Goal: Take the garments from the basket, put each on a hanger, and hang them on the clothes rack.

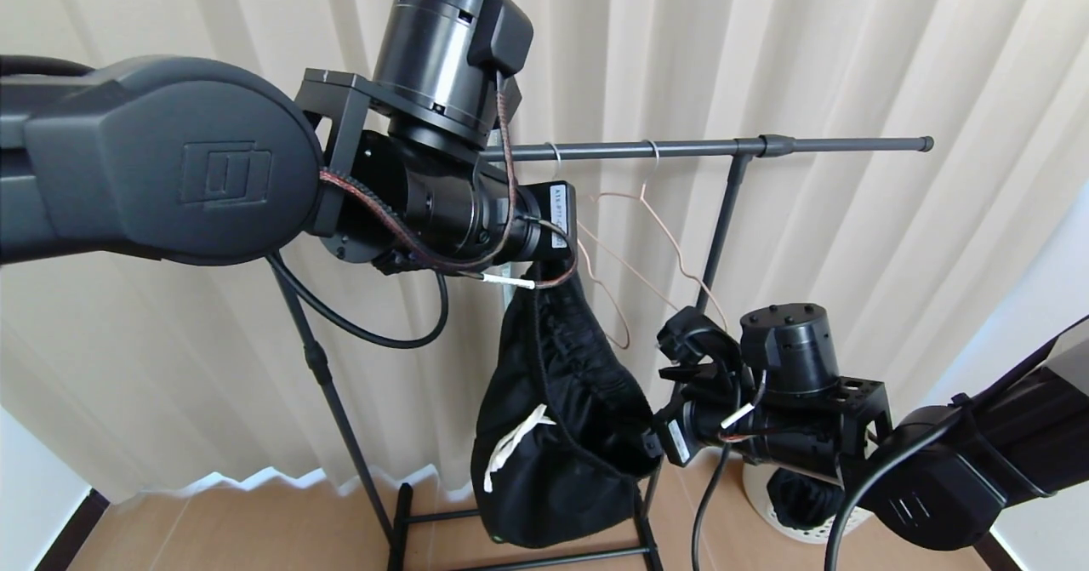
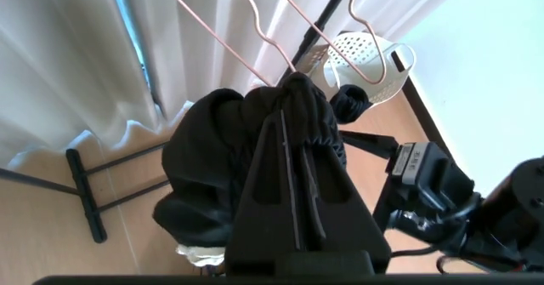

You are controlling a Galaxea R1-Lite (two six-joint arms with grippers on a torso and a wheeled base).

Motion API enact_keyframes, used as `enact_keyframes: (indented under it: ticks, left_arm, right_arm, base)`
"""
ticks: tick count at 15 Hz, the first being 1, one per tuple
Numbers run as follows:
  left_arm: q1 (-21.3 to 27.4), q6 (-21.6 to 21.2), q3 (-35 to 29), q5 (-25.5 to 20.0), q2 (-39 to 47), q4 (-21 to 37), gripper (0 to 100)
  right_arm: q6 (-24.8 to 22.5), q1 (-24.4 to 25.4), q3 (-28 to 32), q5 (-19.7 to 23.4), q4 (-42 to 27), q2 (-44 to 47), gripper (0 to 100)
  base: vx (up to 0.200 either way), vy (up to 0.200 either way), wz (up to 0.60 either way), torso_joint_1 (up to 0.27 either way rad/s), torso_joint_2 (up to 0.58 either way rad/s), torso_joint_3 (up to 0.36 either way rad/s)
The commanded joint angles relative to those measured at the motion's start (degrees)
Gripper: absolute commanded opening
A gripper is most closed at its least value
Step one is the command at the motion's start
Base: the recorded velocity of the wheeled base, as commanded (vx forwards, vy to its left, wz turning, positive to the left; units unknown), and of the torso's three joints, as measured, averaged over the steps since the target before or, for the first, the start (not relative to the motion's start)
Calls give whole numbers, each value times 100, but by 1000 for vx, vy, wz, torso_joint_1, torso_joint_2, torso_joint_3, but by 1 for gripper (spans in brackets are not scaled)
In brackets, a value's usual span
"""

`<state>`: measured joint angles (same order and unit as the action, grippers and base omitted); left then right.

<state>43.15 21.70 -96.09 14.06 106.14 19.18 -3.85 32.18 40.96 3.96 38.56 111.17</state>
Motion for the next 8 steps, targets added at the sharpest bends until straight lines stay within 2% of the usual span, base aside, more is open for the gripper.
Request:
enact_keyframes:
  ticks: [1, 5, 8]
  left_arm:
    - [0, 1, 55, -8, -103, -2, 0]
    - [0, -8, 327, -26, -147, -2, 0]
    - [0, -148, 767, -43, -94, -28, 0]
  right_arm:
    - [-1, -45, 35, -9, 3, 63, 0]
    - [-10, -459, 167, -80, -6, -183, 0]
    - [-28, -924, 193, -89, -41, -746, 0]
  base:
    - [0, 0, 0, 0, 0, 0]
    - [0, 0, 0, 0, 0, 0]
    - [0, 0, 0, 0, 0, 0]
